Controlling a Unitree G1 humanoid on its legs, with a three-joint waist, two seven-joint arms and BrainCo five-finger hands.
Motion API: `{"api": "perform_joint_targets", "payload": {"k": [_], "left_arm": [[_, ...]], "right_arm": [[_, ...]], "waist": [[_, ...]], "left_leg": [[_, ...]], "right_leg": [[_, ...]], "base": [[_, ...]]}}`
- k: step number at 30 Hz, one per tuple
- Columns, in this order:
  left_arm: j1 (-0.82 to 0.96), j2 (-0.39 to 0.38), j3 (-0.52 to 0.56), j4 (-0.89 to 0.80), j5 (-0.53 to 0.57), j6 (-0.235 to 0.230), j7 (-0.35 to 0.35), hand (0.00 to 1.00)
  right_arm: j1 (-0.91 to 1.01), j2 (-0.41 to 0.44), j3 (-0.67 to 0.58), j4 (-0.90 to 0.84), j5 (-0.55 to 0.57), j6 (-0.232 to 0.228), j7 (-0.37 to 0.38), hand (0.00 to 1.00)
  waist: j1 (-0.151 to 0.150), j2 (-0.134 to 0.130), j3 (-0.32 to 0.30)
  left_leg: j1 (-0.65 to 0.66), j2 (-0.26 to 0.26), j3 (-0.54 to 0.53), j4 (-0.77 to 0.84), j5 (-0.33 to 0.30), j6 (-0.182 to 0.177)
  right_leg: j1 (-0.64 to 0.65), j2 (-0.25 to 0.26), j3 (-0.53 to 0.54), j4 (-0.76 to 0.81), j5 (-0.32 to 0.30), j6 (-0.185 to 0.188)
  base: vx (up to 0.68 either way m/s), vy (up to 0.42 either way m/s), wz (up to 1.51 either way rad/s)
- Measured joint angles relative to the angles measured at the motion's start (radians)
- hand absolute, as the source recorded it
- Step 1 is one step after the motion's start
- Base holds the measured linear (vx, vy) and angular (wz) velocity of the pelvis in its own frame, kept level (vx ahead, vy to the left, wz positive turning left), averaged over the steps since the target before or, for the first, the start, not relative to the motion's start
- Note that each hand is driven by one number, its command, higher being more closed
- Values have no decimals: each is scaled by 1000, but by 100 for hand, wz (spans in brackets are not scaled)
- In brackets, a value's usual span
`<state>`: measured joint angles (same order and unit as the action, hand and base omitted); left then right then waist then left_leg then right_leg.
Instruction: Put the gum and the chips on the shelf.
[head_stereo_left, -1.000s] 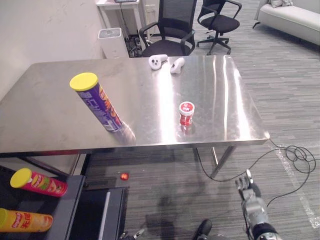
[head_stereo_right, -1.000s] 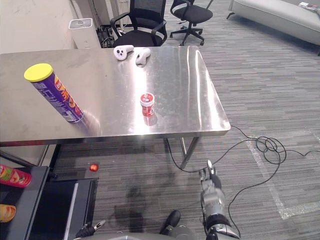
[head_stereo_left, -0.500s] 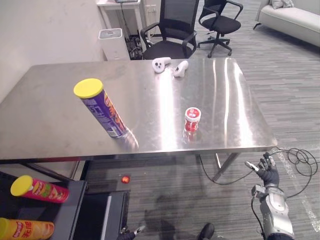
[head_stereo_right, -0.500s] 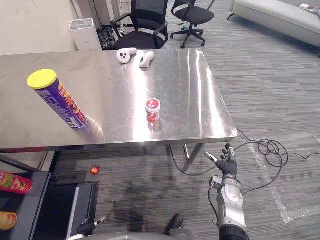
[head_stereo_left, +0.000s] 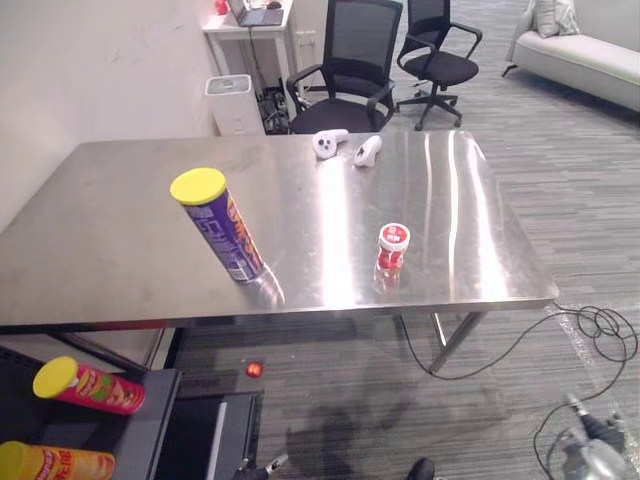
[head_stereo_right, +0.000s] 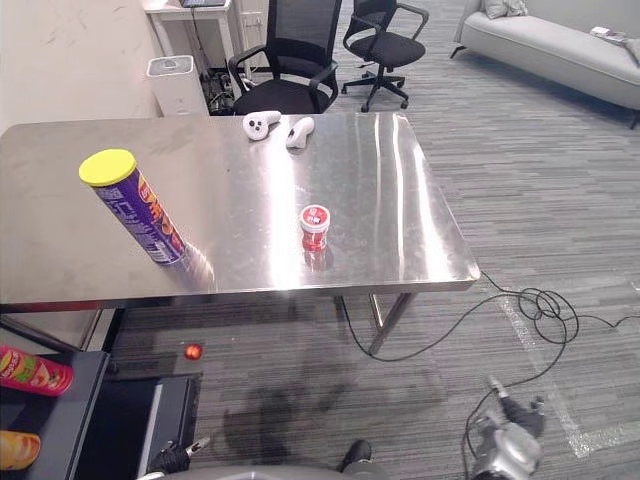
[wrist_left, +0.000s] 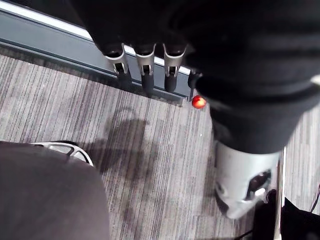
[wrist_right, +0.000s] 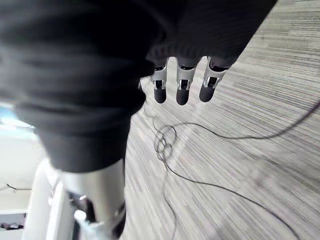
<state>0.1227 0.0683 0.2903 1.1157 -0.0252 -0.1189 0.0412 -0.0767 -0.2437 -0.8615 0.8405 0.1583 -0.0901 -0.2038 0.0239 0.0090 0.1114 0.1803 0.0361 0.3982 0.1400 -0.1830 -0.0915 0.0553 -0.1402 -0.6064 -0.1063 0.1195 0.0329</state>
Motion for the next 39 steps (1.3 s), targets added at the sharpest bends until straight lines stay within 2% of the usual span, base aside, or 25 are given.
{"api": "perform_joint_targets", "payload": {"k": [4,6,9,12,14,17,18,21,24,27,30,34,39], "left_arm": [[2,-3,34,38,0,0,0,0],[6,-8,48,34,0,2,0,0],[12,-11,70,36,0,3,2,0],[21,-9,81,32,0,5,6,0],[21,-11,92,30,1,6,13,0],[25,-19,98,24,7,6,20,0],[27,-22,98,18,8,6,20,0],[28,-24,97,17,9,-2,12,0],[26,-23,90,15,9,-3,1,0],[24,-15,89,15,9,-4,-7,0],[32,-16,80,-4,9,-5,-7,0],[31,-14,67,-13,8,-5,-7,0],[30,-10,48,-16,8,-7,-7,0]], "right_arm": [[-66,-67,-34,-33,0,1,-43,0],[-79,-56,-34,-206,-5,5,-85,0],[-82,-53,-34,-426,-82,14,-150,0],[-87,-50,-34,-538,-141,10,-202,0],[-91,-43,-32,-588,-163,-3,-208,0],[-91,-10,11,-707,-170,-29,-179,0],[-90,-10,43,-732,-170,-48,-153,0],[-76,-8,139,-801,-193,-64,-89,0],[-49,-6,245,-853,-202,-75,-9,0],[-29,21,315,-868,-200,-91,62,0],[1,21,381,-865,-197,-99,84,0],[10,22,461,-855,-196,-99,105,0],[-5,22,526,-743,-197,-99,103,0]], "waist": [[-19,2,-19],[-23,4,-24],[-23,-3,-41],[-24,-16,-64],[-24,-18,-68],[-23,-18,-68],[-23,-19,-67],[-21,-23,-65],[-16,-22,-65],[-9,-34,-58],[5,-35,-55],[8,-25,-36],[10,-16,-23]], "left_leg": [[-2,0,-1,-18,0,0],[-2,2,-2,-33,0,1],[-5,4,-7,-35,2,3],[-19,3,-30,-42,7,11],[-21,3,-32,-52,10,15],[-22,3,-32,-69,11,16],[-23,3,-33,-71,11,16],[-22,4,-56,-84,10,18],[-33,13,-58,-105,-8,48],[-41,14,-73,-106,-15,57],[-48,12,-75,-103,-15,57],[-59,13,-81,-102,-15,57],[-73,17,-103,-102,-14,56]], "right_leg": [[-11,7,3,0,0,0],[-18,11,5,0,1,0],[-20,15,5,0,1,0],[-35,16,0,0,3,-1],[-41,17,-3,0,6,-3],[-50,20,-4,0,13,-9],[-52,21,-3,0,17,-12],[-55,23,-8,-1,21,-11],[-73,36,-17,-1,30,-21],[-78,36,-22,-1,37,-24],[-80,31,-23,-1,37,-23],[-86,31,-28,-1,34,-19],[-89,31,-50,-1,34,-27]], "base": [[-39,42,-1],[-33,31,0],[-42,28,2],[-44,28,5],[-53,27,5],[-63,27,0],[-69,25,0],[-63,17,5],[-81,19,8],[-78,22,7],[-53,21,3],[-21,18,4],[39,29,12]]}}
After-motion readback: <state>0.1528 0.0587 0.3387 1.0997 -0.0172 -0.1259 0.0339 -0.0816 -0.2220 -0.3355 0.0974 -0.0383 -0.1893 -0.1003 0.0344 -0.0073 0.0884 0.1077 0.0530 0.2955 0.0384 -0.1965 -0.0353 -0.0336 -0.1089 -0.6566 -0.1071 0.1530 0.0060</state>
